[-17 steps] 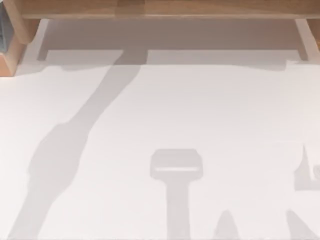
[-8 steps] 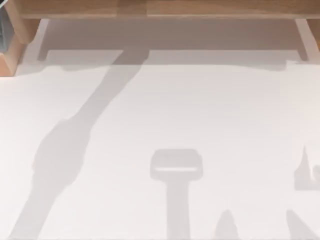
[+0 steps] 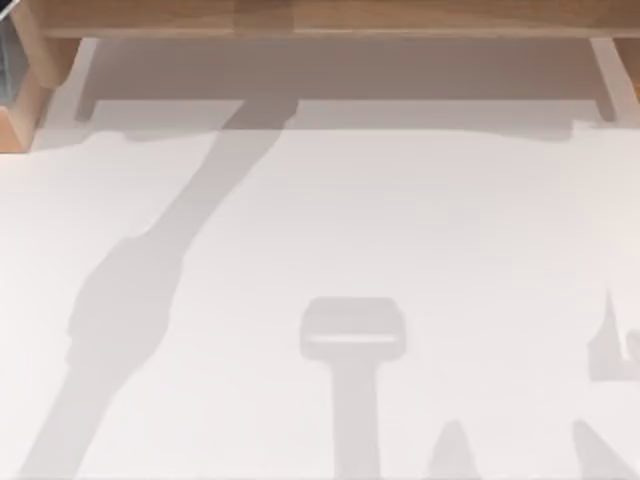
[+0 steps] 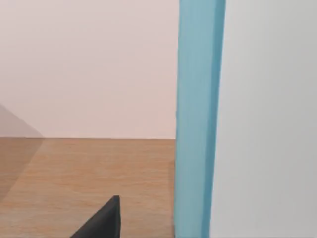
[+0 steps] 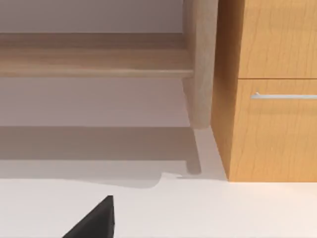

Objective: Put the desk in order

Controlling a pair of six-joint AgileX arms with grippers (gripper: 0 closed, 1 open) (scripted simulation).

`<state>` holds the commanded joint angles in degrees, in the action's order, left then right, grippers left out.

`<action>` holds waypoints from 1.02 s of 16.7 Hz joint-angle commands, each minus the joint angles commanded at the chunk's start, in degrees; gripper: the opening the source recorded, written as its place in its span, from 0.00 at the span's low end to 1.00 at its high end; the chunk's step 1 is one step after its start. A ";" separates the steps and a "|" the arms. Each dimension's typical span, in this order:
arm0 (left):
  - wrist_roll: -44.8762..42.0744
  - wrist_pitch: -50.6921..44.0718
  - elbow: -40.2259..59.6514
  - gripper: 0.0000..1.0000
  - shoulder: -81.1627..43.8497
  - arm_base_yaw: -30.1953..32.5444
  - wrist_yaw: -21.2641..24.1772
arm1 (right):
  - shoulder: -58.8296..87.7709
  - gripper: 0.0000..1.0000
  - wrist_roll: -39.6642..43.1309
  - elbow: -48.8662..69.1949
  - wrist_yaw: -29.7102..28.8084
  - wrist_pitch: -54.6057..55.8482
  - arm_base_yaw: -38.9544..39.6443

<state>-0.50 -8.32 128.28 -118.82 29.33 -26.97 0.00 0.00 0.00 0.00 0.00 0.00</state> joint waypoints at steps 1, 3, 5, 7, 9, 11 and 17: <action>0.00 0.00 0.00 0.77 0.00 0.00 0.00 | 0.00 1.00 0.00 0.00 0.00 0.00 0.00; 0.00 0.00 0.00 0.62 0.00 0.00 0.00 | 0.00 1.00 0.00 0.00 0.00 0.00 0.00; 0.00 0.00 0.00 0.47 0.00 0.00 0.00 | 0.00 1.00 0.00 0.00 0.00 0.00 0.00; 0.00 0.00 0.00 0.32 0.00 0.00 0.00 | 0.00 1.00 0.00 0.00 0.00 0.00 0.00; 0.00 0.00 0.00 0.17 0.00 0.00 0.00 | 0.00 1.00 0.00 0.00 0.00 0.00 0.00; 0.00 0.00 0.00 0.02 0.00 0.00 0.00 | 0.00 1.00 0.00 0.00 0.00 0.00 0.00; 0.00 0.00 0.00 0.00 0.00 0.00 0.00 | 0.00 1.00 0.00 0.00 0.00 0.00 0.00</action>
<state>-0.50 -8.32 128.28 -118.82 29.33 -26.97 0.00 0.00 0.00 0.00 0.00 0.00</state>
